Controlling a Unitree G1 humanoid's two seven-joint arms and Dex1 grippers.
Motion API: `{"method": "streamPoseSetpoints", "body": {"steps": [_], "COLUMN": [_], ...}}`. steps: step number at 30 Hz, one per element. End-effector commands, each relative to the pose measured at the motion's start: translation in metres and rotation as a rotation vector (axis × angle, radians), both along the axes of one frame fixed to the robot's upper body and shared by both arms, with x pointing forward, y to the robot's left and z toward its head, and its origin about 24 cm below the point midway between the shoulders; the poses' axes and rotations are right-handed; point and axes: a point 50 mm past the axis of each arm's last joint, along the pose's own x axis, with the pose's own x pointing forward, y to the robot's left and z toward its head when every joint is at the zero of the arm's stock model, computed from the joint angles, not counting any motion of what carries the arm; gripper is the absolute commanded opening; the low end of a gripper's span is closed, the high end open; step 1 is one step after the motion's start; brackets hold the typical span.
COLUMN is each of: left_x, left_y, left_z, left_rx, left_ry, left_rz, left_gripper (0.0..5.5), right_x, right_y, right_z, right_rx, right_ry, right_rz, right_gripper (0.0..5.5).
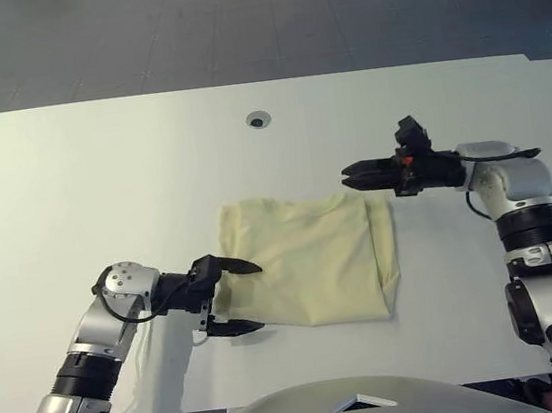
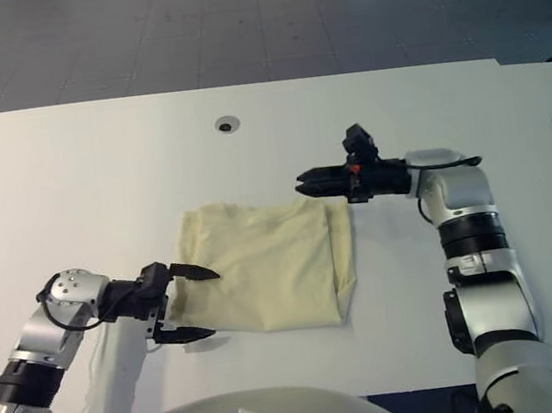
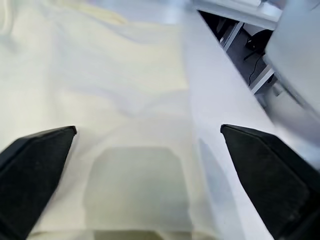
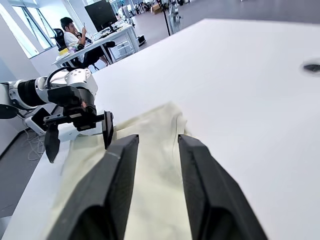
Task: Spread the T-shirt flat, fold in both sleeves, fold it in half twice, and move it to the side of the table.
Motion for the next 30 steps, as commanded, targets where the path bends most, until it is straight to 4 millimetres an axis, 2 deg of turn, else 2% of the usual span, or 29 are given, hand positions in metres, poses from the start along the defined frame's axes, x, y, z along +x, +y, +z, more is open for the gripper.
{"method": "streamPoseSetpoints", "body": {"steps": [1,5,7,10,14,17,20,26,30], "left_x": [0.007,0.016,0.023,0.026,0.019,0.009,0.003,0.006,0.015], "left_y": [-0.002,-0.008,-0.008,-0.003,0.005,0.007,0.008,0.013,0.009], "left_z": [0.037,0.053,0.048,0.026,0.002,-0.003,0.0,0.007,0.019], "left_rx": [-0.111,-0.142,-0.068,0.151,0.338,0.358,0.338,0.352,0.319], "left_ry": [-0.101,-0.215,-0.293,-0.434,-0.543,-0.535,-0.528,-0.562,-0.626], "left_rz": [0.042,0.129,0.186,0.202,0.124,0.075,0.058,0.069,0.109], "left_gripper": [5.4,5.4,5.4,5.4,4.73,5.04,5.4,5.4,5.4], "right_x": [0.001,0.004,0.004,0.004,0.003,0.002,0.004,-0.001,-0.004], "right_y": [-0.004,-0.003,-0.001,0.001,0.003,0.0,-0.002,-0.007,-0.011], "right_z": [0.005,-0.002,-0.01,-0.024,-0.039,-0.045,-0.046,-0.054,-0.056], "right_rx": [-0.093,-0.214,-0.28,-0.394,-0.49,-0.56,-0.591,-0.659,-0.663], "right_ry": [-0.088,-0.207,-0.245,-0.304,-0.35,-0.385,-0.44,-0.52,-0.531], "right_rz": [-0.054,-0.075,-0.069,-0.04,0.001,0.02,0.014,0.081,0.1], "right_gripper": [2.21,2.86,2.53,2.09,1.43,1.0,1.37,2.31,2.88]}}
